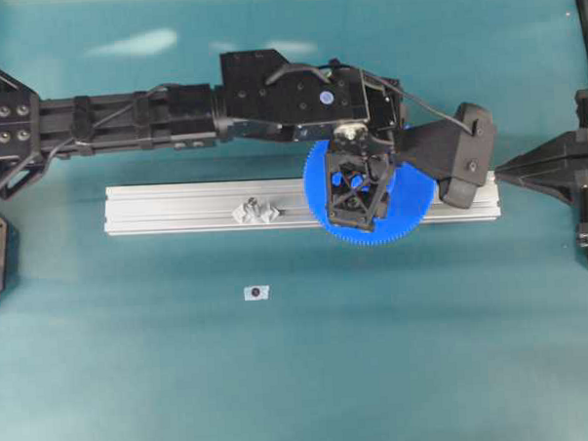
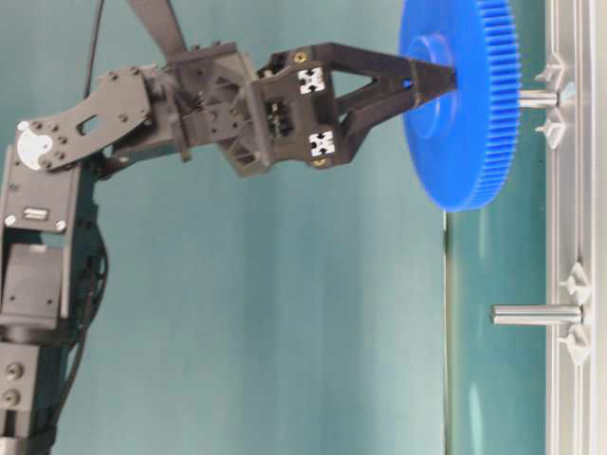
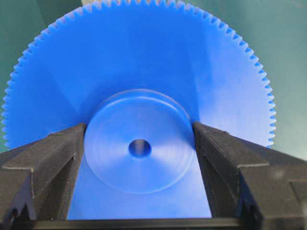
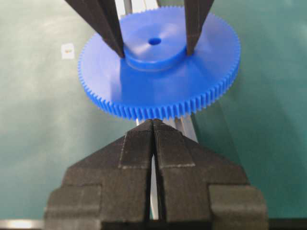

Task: Insert the large gear onto the shaft.
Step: 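Align the gear's center hole above the right metal shaft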

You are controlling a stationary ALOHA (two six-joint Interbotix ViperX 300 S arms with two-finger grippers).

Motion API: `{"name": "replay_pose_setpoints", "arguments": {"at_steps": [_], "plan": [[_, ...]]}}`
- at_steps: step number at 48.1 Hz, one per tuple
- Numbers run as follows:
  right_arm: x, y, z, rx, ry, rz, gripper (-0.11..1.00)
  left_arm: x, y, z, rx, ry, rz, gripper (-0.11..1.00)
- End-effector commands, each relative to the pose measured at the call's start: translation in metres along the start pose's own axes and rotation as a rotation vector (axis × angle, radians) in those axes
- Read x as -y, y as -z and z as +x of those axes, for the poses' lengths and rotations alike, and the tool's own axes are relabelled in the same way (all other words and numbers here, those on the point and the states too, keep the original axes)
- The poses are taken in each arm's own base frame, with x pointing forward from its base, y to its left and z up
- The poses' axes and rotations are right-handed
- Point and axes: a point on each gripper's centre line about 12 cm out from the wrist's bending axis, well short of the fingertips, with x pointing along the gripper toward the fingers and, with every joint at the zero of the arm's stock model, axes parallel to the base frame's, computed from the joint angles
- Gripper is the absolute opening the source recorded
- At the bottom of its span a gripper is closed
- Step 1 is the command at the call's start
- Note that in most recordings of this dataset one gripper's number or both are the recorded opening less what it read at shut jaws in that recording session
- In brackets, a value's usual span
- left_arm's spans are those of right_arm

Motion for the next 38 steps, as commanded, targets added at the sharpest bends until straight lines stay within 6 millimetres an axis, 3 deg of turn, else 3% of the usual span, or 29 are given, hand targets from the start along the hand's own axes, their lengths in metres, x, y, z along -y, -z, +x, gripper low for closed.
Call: {"name": "replay_pose_setpoints", "arguments": {"at_steps": [1,38], "plan": [[0.0,-0.004,0.0,0.008,0.004,0.008,0.03,-0.009,-0.006,-0.024,0.056,-0.03,-0.003,0.76],[0.0,-0.004,0.0,0.01,0.004,0.006,0.03,-0.019,0.012,-0.002,-0.042,0.002,-0.028,0.76]]}}
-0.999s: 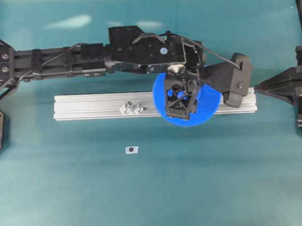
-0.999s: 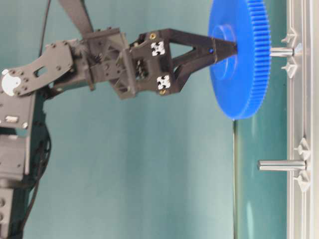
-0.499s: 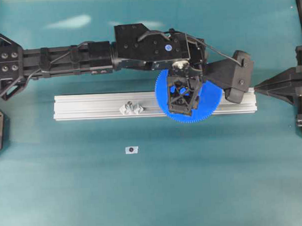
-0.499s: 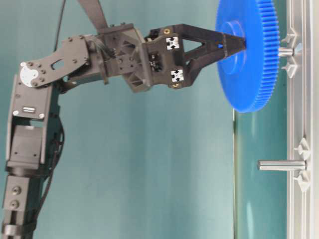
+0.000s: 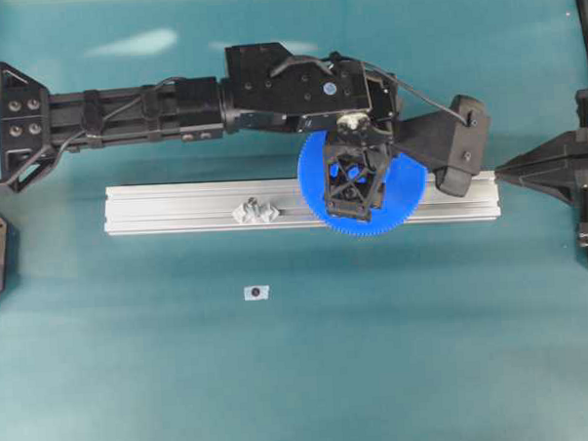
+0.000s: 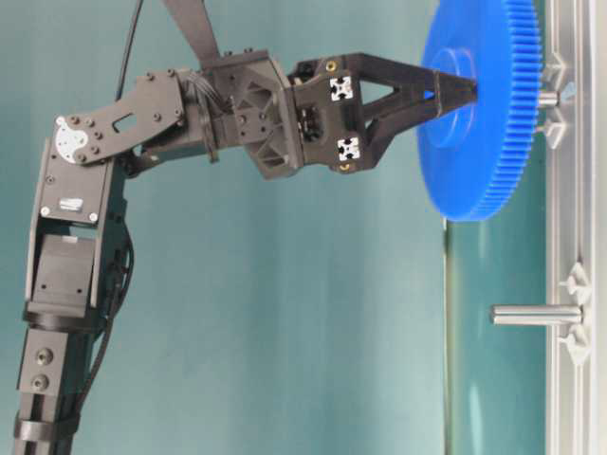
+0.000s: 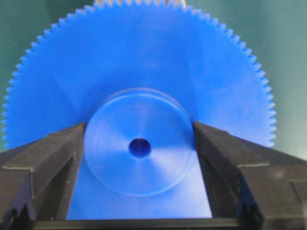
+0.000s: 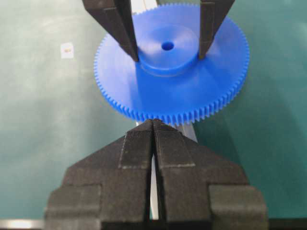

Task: Insert the large gear onto the shaft.
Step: 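Align the gear's center hole above the right metal shaft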

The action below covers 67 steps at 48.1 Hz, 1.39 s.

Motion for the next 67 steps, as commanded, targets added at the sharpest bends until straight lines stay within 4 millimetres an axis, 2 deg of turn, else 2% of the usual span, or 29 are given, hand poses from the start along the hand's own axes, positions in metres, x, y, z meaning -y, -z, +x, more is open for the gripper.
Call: {"name": "replay_pose_setpoints", "arguments": {"at_steps": [1,20,56,67], "plan": [[0.0,-0.0032,0.0005,0.008,0.001,0.008,0.03,-0.0078,0.0025,-0.016,0.01,-0.011,-0.01,0.76],[-0.0001,-0.0041,-0.0006,0.015,0.0,0.007,0.03,-0.0152,0.0027,-0.0169,0.019,-0.021,-0.02,0.76],[-0.0001,-0.0041,-0.0006,0.015,0.0,0.008,0.03,-0.0153,-0.0002,-0.0107,0.033,-0.024,-0.034,0.76],[-0.0001,-0.0037,-0.0006,0.012,0.0,0.008,0.03,-0.0159,-0.0013,-0.015,0.044,-0.029,-0.036,0.76]]}}
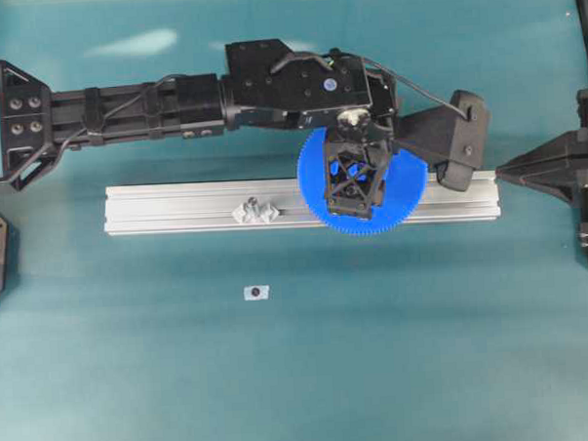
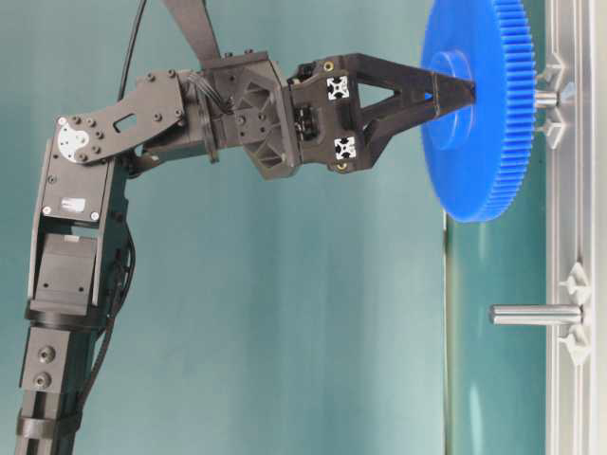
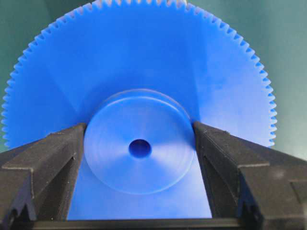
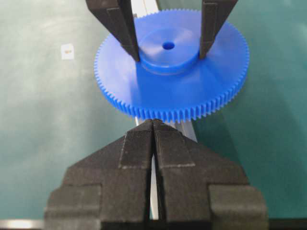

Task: Insert the large gear onto the shaft.
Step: 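Align the gear's center hole above the right metal shaft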

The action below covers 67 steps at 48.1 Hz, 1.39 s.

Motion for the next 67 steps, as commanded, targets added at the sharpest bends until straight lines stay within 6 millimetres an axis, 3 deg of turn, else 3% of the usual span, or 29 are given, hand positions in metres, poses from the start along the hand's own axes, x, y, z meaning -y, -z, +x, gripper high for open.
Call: {"name": "replay_pose_setpoints", "arguments": {"at_steps": [1,46,67], "plan": [[0.0,-0.004,0.001,0.009,0.002,0.007,0.03,-0.012,-0.002,-0.017,0.04,-0.027,-0.014,0.76],[0.0,-0.004,0.0,0.008,0.001,0.008,0.03,-0.009,-0.002,-0.017,0.035,-0.019,-0.04,0.81],[0.0,-0.004,0.0,0.008,0.001,0.01,0.03,-0.007,-0.011,-0.032,0.076,-0.03,-0.079,0.88]]}}
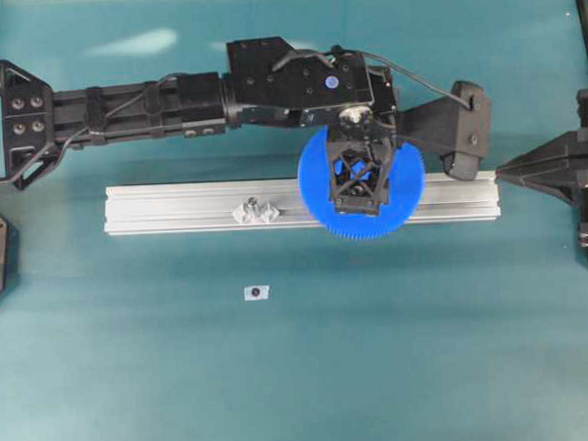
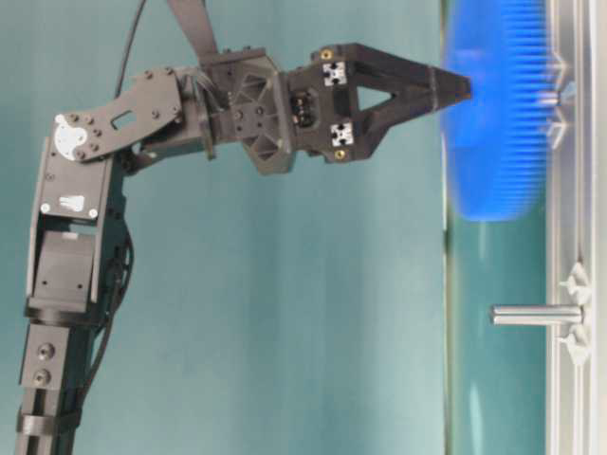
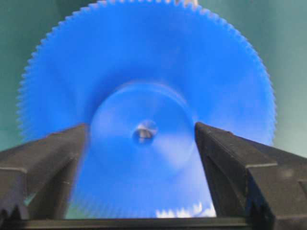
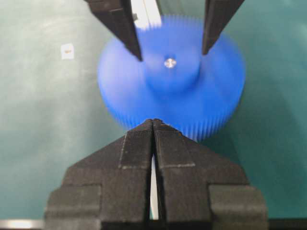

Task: Insert the large gear onto the shaft.
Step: 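Align the gear's center hole above the right metal shaft, then lower the gear down onto the shaft and release it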

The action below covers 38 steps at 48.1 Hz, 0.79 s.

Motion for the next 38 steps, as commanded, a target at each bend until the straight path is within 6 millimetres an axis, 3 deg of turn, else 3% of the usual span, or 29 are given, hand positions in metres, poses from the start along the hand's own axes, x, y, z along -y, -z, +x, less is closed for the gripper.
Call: {"name": "replay_pose_setpoints", "arguments": {"at_steps": [1,38], "plan": [[0.0,-0.004,0.0,0.009,0.002,0.01,0.03,-0.003,-0.008,-0.027,0.058,-0.02,-0.002,0.88],[0.0,-0.003,-0.001,0.002,0.001,0.007,0.03,-0.004,-0.013,-0.037,0.085,-0.027,-0.014,0.88]]}}
